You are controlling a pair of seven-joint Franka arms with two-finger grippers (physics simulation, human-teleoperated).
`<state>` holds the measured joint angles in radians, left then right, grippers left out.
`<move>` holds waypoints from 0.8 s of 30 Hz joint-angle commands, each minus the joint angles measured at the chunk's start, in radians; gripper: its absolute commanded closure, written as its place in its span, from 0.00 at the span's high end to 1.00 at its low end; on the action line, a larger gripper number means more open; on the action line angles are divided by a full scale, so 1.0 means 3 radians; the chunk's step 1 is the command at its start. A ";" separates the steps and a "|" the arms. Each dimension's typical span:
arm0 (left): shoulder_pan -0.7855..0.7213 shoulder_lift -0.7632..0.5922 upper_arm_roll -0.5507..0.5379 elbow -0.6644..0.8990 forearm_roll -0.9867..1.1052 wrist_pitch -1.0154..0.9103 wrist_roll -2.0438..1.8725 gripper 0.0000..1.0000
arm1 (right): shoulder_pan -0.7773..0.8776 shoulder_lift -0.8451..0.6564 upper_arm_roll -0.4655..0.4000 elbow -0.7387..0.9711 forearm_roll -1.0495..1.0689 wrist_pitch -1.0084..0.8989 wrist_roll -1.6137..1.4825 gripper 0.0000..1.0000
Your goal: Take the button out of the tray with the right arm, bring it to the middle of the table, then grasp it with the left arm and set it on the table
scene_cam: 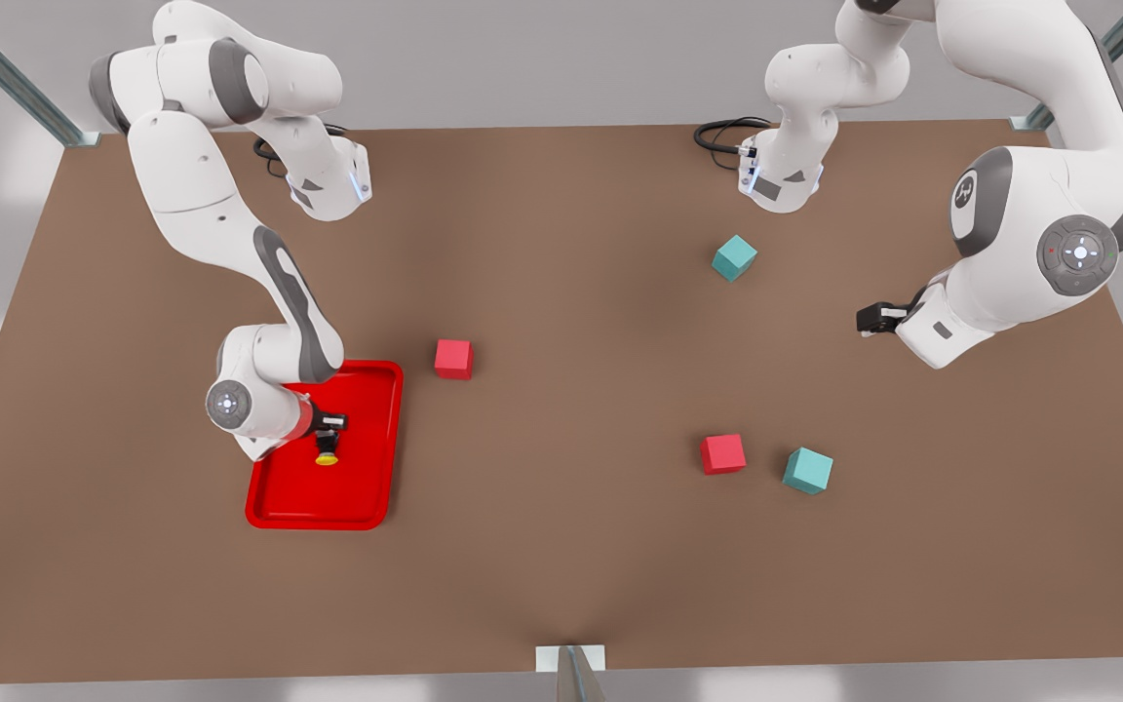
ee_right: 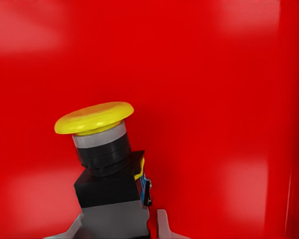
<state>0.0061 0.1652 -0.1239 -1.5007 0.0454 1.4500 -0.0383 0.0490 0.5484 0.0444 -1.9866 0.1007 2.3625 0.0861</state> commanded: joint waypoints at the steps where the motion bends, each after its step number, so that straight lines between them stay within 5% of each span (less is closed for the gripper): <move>1: 0.0000 -0.0004 -0.0001 0.0001 0.0002 -0.0001 0.0000 1.00 | 0.0000 -0.0018 0.0000 0.0010 -0.0014 -0.0021 -0.0420 0.59; 24: 0.0000 -0.0004 -0.0001 0.0001 -0.0003 -0.0001 0.0000 1.00 | 0.0041 -0.0003 -0.0025 0.0041 -0.0034 0.0025 -0.0292 0.53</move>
<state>0.0061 0.1652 -0.1239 -1.5007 0.0440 1.4501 -0.0383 0.0603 0.5487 0.0368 -1.9757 0.0911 2.3695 0.0189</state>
